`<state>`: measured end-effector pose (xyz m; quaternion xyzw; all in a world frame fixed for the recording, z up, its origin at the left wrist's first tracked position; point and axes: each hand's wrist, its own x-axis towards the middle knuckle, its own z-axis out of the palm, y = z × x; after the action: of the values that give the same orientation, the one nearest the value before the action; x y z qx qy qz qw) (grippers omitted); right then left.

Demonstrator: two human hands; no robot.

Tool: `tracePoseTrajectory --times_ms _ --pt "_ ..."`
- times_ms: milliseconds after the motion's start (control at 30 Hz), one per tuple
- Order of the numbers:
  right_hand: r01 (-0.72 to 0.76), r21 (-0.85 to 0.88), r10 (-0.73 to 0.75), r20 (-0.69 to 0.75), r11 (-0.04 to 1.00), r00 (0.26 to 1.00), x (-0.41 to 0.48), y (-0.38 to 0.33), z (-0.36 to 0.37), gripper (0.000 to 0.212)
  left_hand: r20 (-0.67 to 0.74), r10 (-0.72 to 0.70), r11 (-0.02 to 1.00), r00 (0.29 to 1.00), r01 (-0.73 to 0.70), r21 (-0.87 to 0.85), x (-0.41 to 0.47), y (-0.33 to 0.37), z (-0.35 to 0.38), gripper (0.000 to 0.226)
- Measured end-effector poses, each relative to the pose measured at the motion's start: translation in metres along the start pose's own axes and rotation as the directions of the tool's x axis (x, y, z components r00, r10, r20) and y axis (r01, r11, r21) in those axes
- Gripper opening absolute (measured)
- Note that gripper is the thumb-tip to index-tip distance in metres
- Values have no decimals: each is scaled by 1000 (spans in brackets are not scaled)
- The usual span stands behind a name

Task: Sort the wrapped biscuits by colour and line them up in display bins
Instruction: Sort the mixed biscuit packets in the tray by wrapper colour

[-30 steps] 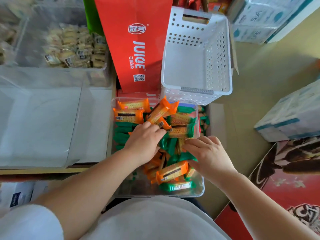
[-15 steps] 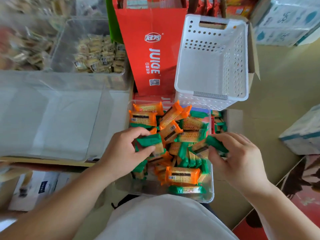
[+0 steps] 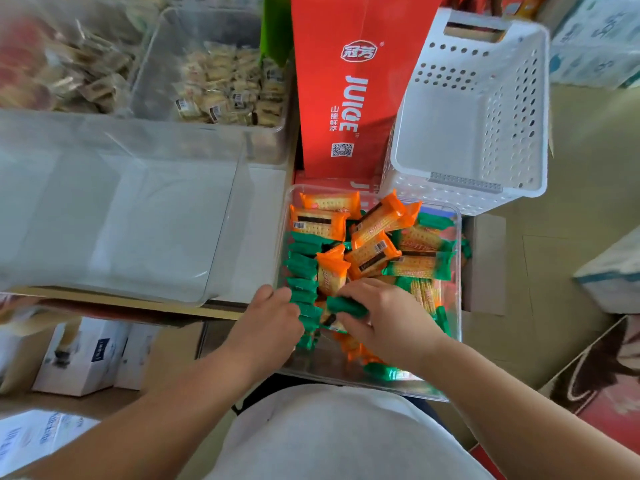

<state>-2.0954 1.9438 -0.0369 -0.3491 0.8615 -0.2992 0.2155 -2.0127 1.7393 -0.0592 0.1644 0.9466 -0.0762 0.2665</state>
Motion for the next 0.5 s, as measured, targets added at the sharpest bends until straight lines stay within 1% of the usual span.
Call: tracePoseTrajectory --times_ms 100,167,233,333,367,433,467,500 --pt "-49 34 46 70 998 996 3 -1 9 29 -6 50 998 999 -49 47 8 6 1 23" --pt "-85 38 80 117 996 990 4 -2 9 31 -33 83 996 996 -82 42 14 6 5 24" --pt "-120 48 110 170 992 979 4 -2 7 27 -83 92 996 992 -91 17 17 5 9 21" --pt "-141 65 119 261 988 958 4 -3 6 20 -198 56 996 979 -68 -56 17 1 14 13" --pt "-129 66 105 288 989 952 5 -4 9 22 -251 43 995 967 -65 -81 15 -2 15 15" --pt "-111 59 85 331 992 940 7 -6 17 26 -361 7 982 933 -74 -173 9 -11 16 26" --pt "-111 60 84 346 992 934 8 -7 21 28 -406 -23 974 914 -72 -216 4 -16 16 27" --pt "-112 70 80 358 991 930 9 -8 25 30 -453 -60 968 890 -58 -243 -1 -21 17 24"
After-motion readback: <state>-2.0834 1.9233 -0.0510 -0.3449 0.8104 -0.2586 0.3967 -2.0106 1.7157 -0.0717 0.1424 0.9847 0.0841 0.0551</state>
